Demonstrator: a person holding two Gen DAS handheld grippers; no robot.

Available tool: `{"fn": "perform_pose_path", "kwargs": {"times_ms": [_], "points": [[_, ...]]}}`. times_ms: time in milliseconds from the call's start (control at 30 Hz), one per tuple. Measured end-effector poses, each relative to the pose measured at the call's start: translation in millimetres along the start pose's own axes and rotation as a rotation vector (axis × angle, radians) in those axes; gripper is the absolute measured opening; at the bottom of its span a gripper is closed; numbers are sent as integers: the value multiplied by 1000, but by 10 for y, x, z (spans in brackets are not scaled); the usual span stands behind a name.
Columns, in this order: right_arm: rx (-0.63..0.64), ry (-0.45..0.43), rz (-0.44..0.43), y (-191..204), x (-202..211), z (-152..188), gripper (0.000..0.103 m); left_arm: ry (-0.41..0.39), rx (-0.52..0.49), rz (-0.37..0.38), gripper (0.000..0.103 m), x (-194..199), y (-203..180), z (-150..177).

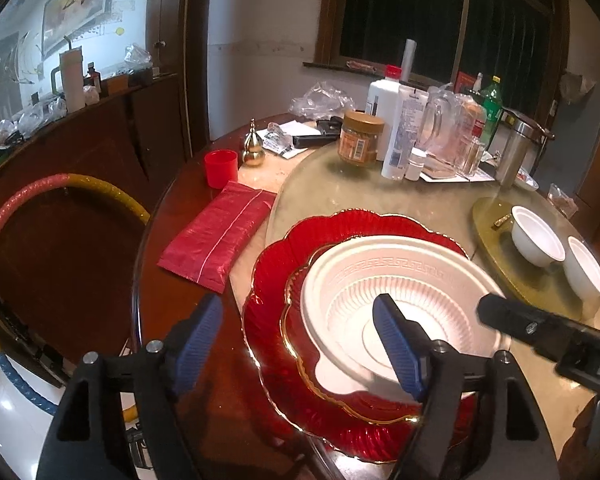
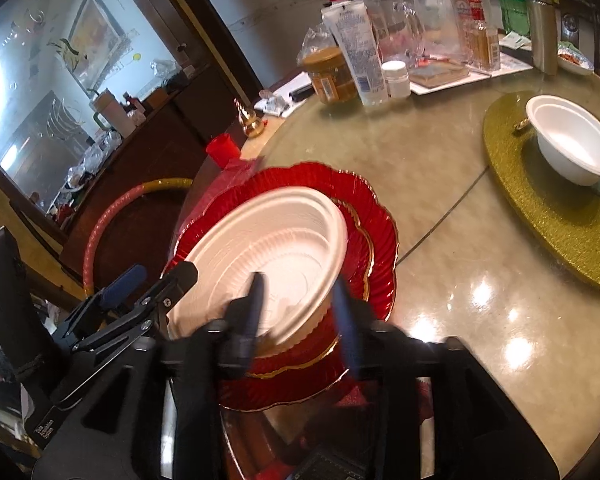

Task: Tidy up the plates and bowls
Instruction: 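Lower the beige bowl onto the stacked red plates and open the right tool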

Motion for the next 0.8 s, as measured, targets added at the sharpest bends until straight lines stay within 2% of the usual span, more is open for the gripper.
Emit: {"fn": "perform_pose_path", "kwargs": {"times_ms": [100,300,667,700,767,800], "points": [[-11,-55,19,-25,101,-39,49,-6,2,-1,78,9,6,-17],[-39,-82,13,-78,186,-80,49,-22,-4,1,78,51,-18,-42],[13,-23,-5,28,163,-42,50,11,-132,43,81,72,-315,-43],[16,-15,3,17,159,-42,52,13,-138,42,81,73,-328,-35],[9,-11,14,-27,171,-39,65,14,-147,45,81,79,-354,-28],[1,-15,20,-60,183,-40,66,13,-149,45,81,87,-360,-27]]}}
Point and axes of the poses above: each gripper's, at about its wrist camera, not at the fingertips, and x roughly against the way its jaws point, y to its left, z to its underside, the point moved 2 cm from there along -x, roughly the way its jaws point, and after that the axes turned 6 degrees about z, right-handed, at the moved point
